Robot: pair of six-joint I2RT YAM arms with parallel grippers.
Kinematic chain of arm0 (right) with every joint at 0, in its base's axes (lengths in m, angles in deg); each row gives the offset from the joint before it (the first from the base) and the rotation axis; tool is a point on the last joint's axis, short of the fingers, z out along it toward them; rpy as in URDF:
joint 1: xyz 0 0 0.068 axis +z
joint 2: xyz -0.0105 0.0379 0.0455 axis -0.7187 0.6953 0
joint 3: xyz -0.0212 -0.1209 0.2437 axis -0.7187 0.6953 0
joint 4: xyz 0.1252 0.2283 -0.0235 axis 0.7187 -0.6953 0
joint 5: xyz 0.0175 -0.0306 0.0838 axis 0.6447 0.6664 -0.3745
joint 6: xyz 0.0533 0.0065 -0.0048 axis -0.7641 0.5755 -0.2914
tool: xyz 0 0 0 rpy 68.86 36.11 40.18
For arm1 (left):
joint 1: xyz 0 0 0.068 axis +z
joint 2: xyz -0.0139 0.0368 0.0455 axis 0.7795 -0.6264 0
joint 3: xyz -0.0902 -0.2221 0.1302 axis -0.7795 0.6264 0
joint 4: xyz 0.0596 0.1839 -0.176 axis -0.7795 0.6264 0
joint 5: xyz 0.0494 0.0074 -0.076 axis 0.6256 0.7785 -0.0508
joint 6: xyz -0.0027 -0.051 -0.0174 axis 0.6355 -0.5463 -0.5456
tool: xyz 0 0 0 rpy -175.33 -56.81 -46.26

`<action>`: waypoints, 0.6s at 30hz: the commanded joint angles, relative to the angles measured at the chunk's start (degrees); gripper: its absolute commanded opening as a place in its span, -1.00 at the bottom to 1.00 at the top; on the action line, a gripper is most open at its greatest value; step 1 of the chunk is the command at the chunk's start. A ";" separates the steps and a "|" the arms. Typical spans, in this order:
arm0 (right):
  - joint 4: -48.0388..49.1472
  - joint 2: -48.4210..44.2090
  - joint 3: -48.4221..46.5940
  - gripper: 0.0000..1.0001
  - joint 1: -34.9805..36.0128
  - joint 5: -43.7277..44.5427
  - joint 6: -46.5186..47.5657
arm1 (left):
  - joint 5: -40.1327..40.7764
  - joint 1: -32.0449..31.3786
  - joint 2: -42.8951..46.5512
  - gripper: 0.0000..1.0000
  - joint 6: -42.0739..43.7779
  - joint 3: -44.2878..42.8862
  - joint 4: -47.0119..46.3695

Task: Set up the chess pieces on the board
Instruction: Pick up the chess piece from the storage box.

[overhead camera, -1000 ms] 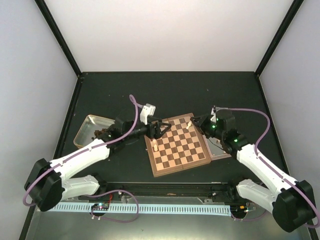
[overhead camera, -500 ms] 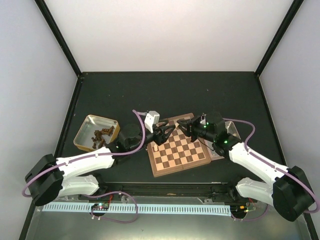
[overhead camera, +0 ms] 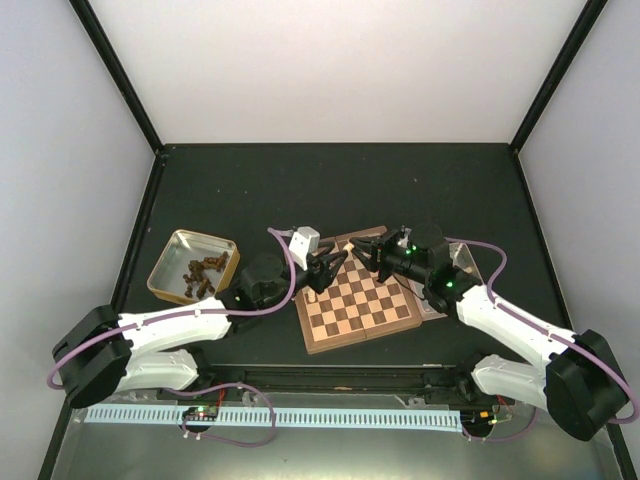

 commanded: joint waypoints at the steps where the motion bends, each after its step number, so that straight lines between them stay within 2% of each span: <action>1: 1.63 0.18 -1.15 -0.75 0.29 0.34 -0.39 | -1.66 -0.34 1.41 -0.11 0.96 0.24 -0.01; 4: 1.37 0.37 -1.49 -0.75 0.37 0.37 -0.01 | -2.12 -0.34 1.20 -0.14 0.95 0.13 0.52; 9: 0.55 0.28 -1.95 -0.75 0.32 0.44 0.47 | -2.62 -0.34 0.69 -0.35 1.35 -0.74 1.08; 18: -0.70 0.15 -2.67 -0.76 0.32 0.32 1.57 | -2.79 -0.34 -0.39 -0.55 1.51 -2.52 2.31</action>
